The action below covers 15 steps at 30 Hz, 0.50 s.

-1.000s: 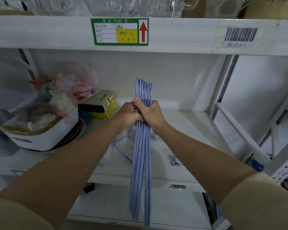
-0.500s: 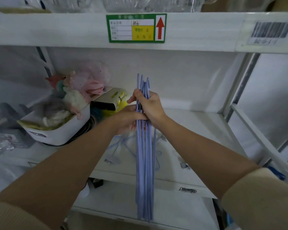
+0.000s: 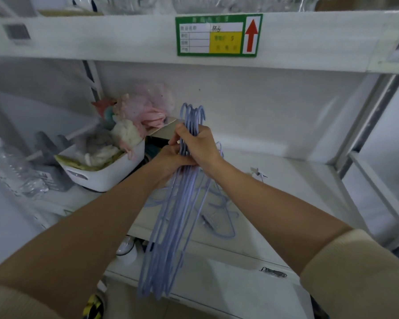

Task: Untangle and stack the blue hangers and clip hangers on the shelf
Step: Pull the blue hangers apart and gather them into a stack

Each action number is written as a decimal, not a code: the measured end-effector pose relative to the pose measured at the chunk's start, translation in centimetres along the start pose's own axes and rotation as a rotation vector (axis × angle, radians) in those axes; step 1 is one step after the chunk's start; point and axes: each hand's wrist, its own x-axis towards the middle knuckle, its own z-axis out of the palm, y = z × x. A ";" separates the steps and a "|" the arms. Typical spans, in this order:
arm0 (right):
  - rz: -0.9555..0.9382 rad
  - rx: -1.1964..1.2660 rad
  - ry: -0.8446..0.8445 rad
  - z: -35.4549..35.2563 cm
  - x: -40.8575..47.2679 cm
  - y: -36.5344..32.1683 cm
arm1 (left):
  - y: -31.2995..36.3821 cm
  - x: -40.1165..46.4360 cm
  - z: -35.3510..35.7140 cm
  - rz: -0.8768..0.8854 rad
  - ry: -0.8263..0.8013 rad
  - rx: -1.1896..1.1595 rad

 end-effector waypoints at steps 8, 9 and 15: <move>0.054 -0.123 -0.135 -0.7 0.6 0.6 | -0.9 -0.3 -0.8 0.053 -0.021 -0.005; 0.053 -0.155 -0.144 -1.1 0.6 1.0 | -1.1 -0.3 -0.9 0.052 -0.003 -0.004; 0.297 -0.350 0.049 -3.9 -0.6 6.1 | -1.8 -0.1 -2.4 -0.010 0.142 -0.101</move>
